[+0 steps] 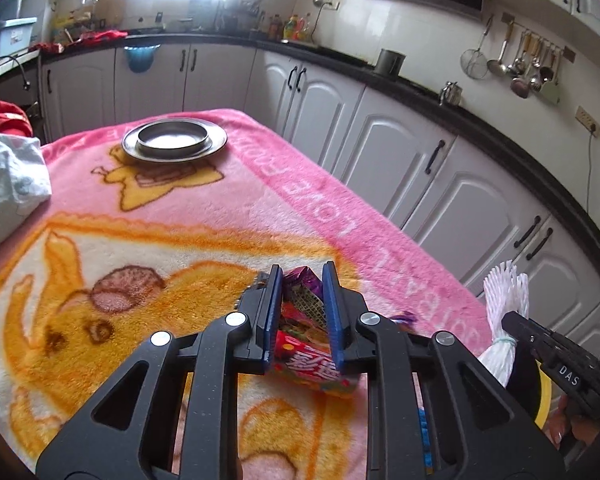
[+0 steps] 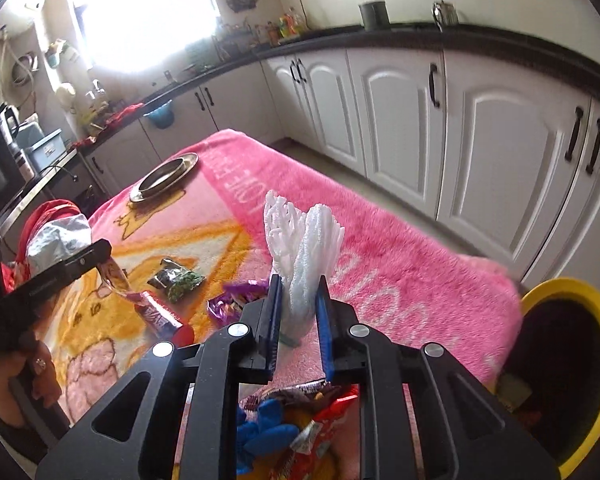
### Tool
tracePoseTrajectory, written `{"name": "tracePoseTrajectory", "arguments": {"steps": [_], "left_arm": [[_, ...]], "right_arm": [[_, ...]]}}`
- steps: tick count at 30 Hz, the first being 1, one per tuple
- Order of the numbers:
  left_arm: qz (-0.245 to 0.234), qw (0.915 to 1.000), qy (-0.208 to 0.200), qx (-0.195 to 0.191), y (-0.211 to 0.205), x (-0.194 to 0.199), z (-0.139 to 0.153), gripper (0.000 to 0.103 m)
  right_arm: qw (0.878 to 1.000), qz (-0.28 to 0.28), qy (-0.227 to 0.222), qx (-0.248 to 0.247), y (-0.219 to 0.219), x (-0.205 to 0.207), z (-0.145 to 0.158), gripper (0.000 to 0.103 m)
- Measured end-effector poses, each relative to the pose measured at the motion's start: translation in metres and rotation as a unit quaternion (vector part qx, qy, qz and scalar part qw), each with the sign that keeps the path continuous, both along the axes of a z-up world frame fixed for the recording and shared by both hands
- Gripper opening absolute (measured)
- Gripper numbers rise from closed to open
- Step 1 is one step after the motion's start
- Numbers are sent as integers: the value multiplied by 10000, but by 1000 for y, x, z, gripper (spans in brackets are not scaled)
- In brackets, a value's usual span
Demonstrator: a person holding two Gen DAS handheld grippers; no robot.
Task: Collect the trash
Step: 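Grasp the red-purple candy wrapper with the left tool while the right tool grasps the white tissue, then carry the candy wrapper and white tissue over the yellow bin with both tools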
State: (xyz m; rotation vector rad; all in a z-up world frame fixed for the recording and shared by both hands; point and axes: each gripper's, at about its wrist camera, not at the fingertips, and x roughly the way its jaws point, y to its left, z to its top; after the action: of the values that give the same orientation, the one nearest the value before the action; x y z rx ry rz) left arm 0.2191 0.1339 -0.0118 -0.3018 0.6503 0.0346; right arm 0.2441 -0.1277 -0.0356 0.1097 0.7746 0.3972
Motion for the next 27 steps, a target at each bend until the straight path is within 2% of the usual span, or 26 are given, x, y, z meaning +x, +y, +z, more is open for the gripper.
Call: {"name": "tracePoseTrajectory", "arguments": {"steps": [13, 27], "left_arm": [[-495, 9978, -431, 47, -52, -27, 34, 14], [-1164, 9911, -616, 192, -128, -36, 44, 14]], "right_arm": [[9986, -19, -530, 21, -43, -41, 42, 16], [9951, -535, -834, -36, -116, -75, 61, 16]]}}
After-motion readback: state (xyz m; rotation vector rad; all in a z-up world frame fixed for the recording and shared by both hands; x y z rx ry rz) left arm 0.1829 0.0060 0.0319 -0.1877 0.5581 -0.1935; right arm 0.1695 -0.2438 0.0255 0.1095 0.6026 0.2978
